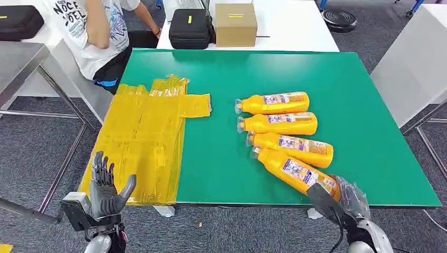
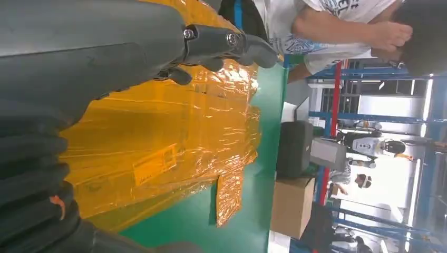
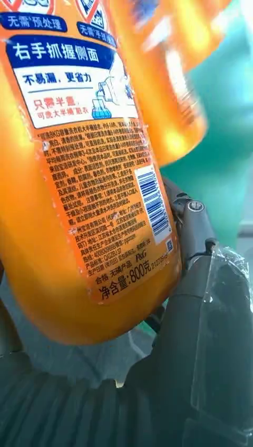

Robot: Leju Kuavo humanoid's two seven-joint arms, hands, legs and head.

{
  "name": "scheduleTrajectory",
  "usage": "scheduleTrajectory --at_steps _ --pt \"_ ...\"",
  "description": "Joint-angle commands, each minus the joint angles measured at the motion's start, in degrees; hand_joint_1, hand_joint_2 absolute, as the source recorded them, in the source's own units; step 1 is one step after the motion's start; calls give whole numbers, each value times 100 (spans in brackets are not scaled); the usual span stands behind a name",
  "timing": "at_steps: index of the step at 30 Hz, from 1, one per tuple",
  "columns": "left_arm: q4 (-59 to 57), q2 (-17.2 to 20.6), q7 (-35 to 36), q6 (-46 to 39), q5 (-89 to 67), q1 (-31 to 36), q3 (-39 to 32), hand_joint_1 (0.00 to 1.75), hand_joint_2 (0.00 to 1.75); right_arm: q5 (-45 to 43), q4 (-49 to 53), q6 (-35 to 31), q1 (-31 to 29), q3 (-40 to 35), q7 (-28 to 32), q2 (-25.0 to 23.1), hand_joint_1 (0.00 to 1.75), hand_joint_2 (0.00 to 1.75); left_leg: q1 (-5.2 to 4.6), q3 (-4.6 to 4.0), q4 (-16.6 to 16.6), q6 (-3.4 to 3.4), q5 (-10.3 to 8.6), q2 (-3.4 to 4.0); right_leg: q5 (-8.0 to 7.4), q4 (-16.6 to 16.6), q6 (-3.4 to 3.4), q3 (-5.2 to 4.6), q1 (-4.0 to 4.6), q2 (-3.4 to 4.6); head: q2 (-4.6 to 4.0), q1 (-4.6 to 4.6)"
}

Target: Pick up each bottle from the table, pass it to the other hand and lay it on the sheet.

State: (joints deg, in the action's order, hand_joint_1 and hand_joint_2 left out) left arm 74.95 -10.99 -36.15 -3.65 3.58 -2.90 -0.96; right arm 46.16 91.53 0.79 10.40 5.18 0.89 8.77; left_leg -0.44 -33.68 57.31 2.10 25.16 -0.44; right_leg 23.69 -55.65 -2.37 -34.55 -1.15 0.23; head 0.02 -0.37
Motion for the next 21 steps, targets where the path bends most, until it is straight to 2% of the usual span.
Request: scheduleTrajectory --at_steps 1,3,7,9,13,15,19,21 --pt "-344 -17 -53 10 -59 147 -7 0 175 -86 373 -323 -144 -363 437 -432 175 175 4 14 -4 -11 5 10 4 3 9 11 4 6 0 0" --pt "-346 -23 -58 14 -71 165 6 0 175 -203 370 -342 -148 -410 583 -460 175 175 18 37 6 -25 23 19 17 -1 23 36 20 11 0 -2" --pt "-364 -24 -66 16 -110 193 13 0 175 -360 202 -443 -259 -500 923 -442 175 175 13 28 0 -17 13 9 9 5 15 29 14 3 0 0" --pt "-429 -22 -68 23 -120 251 19 0 175 -458 -36 -423 -501 -501 1021 -488 175 175 10 27 -3 -15 11 18 4 6 14 24 11 13 0 0" --pt "-435 -41 -47 42 -111 271 27 0 175 -560 -216 -411 -622 -497 1128 -602 175 175 10 20 -5 -13 6 16 1 8 12 20 10 12 0 0" --pt "-442 -72 123 349 210 276 -1 0 175 -611 -374 -421 -754 -485 1212 -661 175 175 9 21 -6 -13 4 13 0 9 11 20 10 8 0 0" --pt "-449 101 823 1832 1470 248 306 0 175 -871 -1007 -509 -905 -492 1706 -777 175 175 8 19 -8 -10 3 15 -1 11 9 18 8 11 0 -2" --pt "-398 147 961 2067 1600 206 462 0 175 -913 -1156 -601 -874 -540 1895 -821 175 175 16 39 -13 -17 8 12 4 19 15 40 17 6 0 0"
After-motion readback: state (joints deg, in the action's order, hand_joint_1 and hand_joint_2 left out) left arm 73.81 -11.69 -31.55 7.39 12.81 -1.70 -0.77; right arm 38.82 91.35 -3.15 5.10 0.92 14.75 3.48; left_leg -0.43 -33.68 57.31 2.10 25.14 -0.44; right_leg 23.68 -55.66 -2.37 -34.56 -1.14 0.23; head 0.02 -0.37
